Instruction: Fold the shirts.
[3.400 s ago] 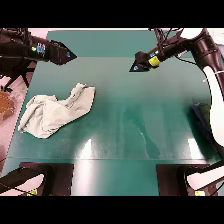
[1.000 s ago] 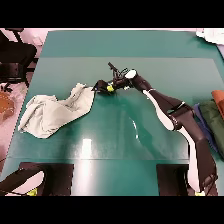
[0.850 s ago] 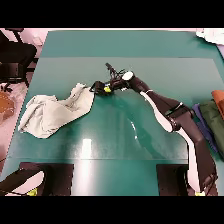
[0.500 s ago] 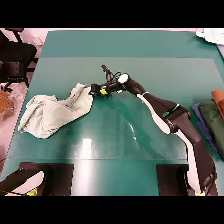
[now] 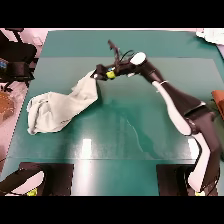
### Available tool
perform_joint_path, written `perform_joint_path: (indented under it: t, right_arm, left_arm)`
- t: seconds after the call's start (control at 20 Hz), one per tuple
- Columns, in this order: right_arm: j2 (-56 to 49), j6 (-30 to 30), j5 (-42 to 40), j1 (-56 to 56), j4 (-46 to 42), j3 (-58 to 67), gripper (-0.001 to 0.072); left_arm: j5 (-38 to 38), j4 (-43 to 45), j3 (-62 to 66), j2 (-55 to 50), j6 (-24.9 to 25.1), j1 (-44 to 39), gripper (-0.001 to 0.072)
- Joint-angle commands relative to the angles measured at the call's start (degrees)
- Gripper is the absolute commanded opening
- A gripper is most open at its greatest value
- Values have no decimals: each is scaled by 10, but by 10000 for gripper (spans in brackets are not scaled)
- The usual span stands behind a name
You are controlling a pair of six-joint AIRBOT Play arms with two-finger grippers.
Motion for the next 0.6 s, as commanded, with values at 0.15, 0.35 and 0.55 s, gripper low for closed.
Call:
perform_joint_path:
  t: [0.15, 0.35, 0.55]
  right_arm:
    - [165, 133, 190, -52, -326, -87, 22]
    - [265, 145, 211, -92, -411, -228, 22]
    - [352, 145, 176, -147, -422, -374, 22]
  left_arm:
    - [65, -38, -139, 0, 10, 0, 495]
    - [93, -63, -209, 0, 26, 0, 495]
    - [133, -69, -257, -1, 41, 0, 495]
